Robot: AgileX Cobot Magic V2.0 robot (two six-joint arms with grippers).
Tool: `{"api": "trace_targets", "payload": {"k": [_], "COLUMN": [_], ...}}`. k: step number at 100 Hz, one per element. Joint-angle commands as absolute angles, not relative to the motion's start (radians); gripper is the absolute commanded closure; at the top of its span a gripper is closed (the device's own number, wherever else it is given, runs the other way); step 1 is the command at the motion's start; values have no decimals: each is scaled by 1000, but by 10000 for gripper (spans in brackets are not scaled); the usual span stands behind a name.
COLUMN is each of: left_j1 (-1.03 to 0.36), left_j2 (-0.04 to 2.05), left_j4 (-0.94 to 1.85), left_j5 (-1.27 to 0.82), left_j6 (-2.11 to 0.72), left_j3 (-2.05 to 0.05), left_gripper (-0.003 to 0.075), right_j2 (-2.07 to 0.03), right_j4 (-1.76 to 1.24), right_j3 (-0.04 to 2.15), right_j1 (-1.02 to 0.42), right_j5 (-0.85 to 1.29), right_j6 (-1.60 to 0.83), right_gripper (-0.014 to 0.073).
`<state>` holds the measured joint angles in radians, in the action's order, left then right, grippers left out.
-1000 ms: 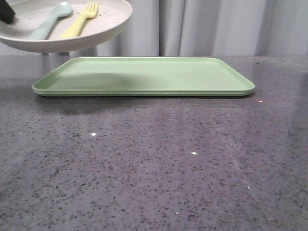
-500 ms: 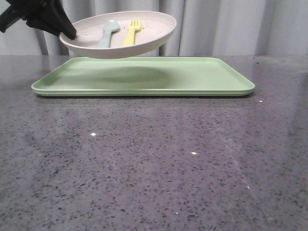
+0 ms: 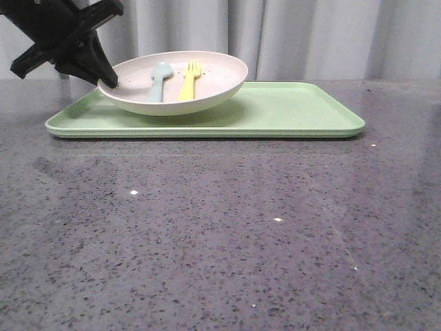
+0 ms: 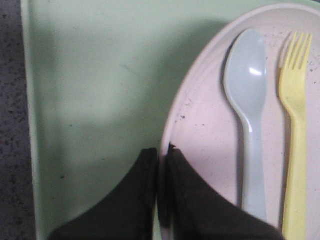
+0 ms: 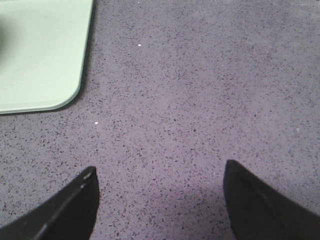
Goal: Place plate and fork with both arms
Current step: 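Lower the plate onto the tray and open the left gripper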
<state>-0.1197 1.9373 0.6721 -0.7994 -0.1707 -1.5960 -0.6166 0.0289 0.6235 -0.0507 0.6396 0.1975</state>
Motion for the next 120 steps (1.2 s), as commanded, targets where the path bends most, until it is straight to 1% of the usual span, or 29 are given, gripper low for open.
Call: {"api": "trace_targets", "payload": {"k": [1,15,22,27,42,51,89,102,120], "left_j1": [-125,-125,-125,-125,-125,-125,-93,-93,-93], "left_j2": [1888,1893,1895,1895,1895,1895,1848,1781,1645], "left_j4": [715,700,695,695,695,695,668,592,498], "left_j5": [-759,-757,-757,-757,-759,-759,-786,-794,-778], "left_j6": [-159,-159,-159,-159,-159,-159,-159,-159,-159], "left_j3": [-1633,-1633,-1633,-1633,-1633,-1633,-1631,-1614,-1552], "left_gripper": [741,740,722,685,521,474,480,480,480], "right_j2": [-623,-623,-623,-623,-623,-623,-623,-632,-699], "right_j4": [38,38,38,38,38,38,38,33,33], "right_j3": [658,658,658,658,658,658,658,667,741], "right_j1": [-49,-49,-49,-49,-49,-49,-49,-49,-50], "right_j5": [576,576,576,576,576,576,568,554,597], "right_j6": [192,192,192,192,192,192,192,192,192], "right_gripper": [67,67,67,67,67,67,67,67,67]}}
